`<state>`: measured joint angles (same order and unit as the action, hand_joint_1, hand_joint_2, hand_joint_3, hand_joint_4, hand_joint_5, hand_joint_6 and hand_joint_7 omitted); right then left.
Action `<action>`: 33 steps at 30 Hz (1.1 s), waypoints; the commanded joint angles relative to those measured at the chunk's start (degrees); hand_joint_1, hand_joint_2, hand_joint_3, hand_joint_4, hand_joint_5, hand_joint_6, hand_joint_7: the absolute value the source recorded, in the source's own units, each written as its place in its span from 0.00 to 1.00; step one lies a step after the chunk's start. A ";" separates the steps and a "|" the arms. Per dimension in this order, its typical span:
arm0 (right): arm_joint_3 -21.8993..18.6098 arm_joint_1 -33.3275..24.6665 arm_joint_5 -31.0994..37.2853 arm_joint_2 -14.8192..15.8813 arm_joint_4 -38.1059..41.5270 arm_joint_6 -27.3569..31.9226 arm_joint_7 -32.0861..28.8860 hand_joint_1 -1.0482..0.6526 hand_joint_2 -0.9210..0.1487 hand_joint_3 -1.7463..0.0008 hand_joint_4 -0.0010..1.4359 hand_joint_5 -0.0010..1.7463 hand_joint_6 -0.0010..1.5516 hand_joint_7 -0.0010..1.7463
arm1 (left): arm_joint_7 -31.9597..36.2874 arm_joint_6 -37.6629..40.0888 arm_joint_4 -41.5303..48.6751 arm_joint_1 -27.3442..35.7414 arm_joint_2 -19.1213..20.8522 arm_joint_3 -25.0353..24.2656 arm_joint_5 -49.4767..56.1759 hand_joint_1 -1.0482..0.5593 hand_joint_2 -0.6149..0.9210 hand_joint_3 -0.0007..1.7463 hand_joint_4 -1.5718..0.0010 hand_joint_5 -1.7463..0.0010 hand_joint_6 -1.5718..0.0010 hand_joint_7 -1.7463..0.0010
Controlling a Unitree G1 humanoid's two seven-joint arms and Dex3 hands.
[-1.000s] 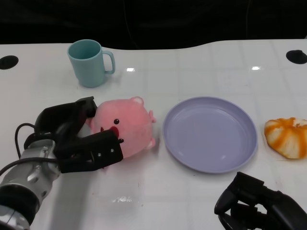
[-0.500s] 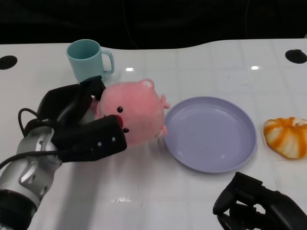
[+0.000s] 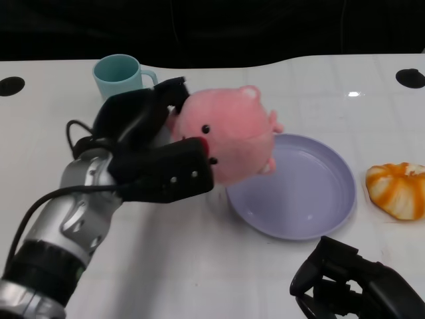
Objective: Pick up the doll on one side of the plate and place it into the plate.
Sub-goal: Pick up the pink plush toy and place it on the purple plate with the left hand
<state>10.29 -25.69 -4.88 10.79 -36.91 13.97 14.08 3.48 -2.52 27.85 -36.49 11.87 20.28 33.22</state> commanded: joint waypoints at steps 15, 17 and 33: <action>1.59 -1.00 0.31 0.04 -1.46 0.88 -0.88 0.49 0.10 0.60 0.46 1.00 0.28 0.98 | -0.05 2.41 13.92 -10.43 -11.53 5.70 1.72 0.53 0.67 0.63 0.41 0.00 0.53 0.00; 1.83 -1.10 0.20 -0.02 -1.71 1.14 -0.97 0.49 0.10 0.60 0.46 1.00 0.28 0.98 | 0.08 2.17 15.90 -11.30 -12.56 5.99 1.65 0.54 0.70 0.60 0.42 0.00 0.54 0.00; 2.47 -1.39 0.16 0.13 -2.87 1.58 -1.49 0.50 0.10 0.59 0.46 1.00 0.29 0.98 | -2.89 0.46 27.22 -16.22 -17.58 7.25 0.28 0.48 0.92 0.21 0.58 0.11 0.52 0.72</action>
<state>13.20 -26.83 -4.15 10.72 -39.27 15.44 12.60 2.04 -1.11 54.81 -50.44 -6.38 27.25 33.92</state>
